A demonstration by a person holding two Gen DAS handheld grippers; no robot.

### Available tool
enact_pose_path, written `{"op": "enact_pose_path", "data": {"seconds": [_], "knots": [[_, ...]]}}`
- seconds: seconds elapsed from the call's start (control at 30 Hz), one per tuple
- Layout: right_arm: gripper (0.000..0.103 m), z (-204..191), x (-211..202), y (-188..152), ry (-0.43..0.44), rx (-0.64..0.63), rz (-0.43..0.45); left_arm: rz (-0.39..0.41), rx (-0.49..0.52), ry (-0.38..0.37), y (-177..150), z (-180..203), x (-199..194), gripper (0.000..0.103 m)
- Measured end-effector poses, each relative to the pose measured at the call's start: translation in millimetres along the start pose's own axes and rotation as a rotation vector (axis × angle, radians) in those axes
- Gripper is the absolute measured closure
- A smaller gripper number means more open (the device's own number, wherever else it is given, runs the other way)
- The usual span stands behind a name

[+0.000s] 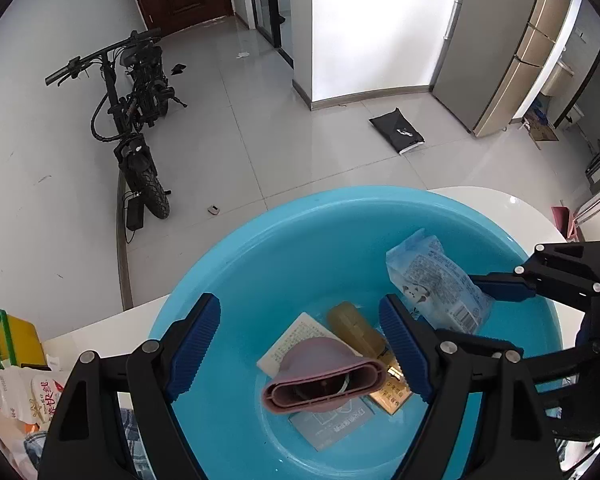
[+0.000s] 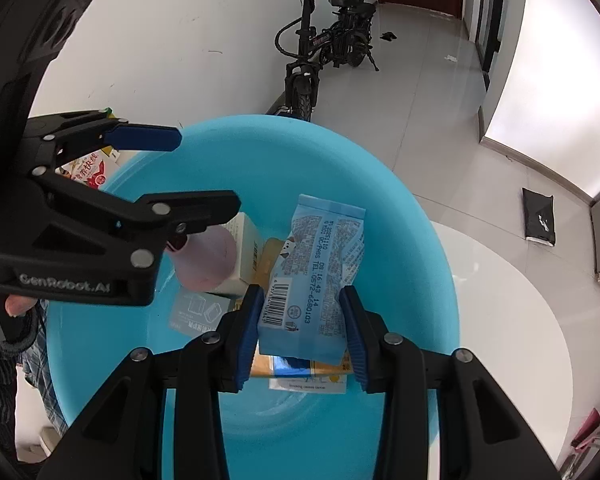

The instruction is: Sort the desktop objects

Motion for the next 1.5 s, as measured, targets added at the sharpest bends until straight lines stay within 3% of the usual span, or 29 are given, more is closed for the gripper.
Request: {"op": "enact_pose_path", "data": {"seconds": [0.3,0.4,0.5,0.57,0.97,1.5], "knots": [[0.065,-10.9,13.2,20.8,0.002,0.004,-0.006,0.016,-0.046,-0.024,-15.6,-23.3,-16.6,0.019],[0.064,-6.6,15.0,21.9,-0.012,0.026,-0.005,0.014,-0.046,0.007,-21.0,-24.2,-18.1,0.019],[0.055,-2.9,14.4,20.3,-0.001,0.049,-0.017,0.030,-0.020,0.037,-24.9,-22.0,-20.0,0.019],[0.051,-1.9,12.5,18.0,-0.009,0.048,-0.017,0.033,-0.024,0.038,-26.4,-22.2,-21.3,0.019],[0.051,-5.4,-18.5,-2.5,-0.023,0.028,0.009,0.064,-0.049,-0.018,-38.1,-13.9,-53.2,0.019],[0.051,-46.0,-62.4,-38.9,-0.011,-0.032,0.049,0.107,-0.067,-0.024,-103.2,-20.6,-117.4,0.019]]}}
Point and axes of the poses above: each gripper's, at about its wrist camera, not at the fingertips, and x roughly the way its jaws point, z to its right, y to its top, the point moved 2 cm from there along x, roughly the way its jaws point, and after that the axes turned 2 degrees about -z, right-handed, at the moved point
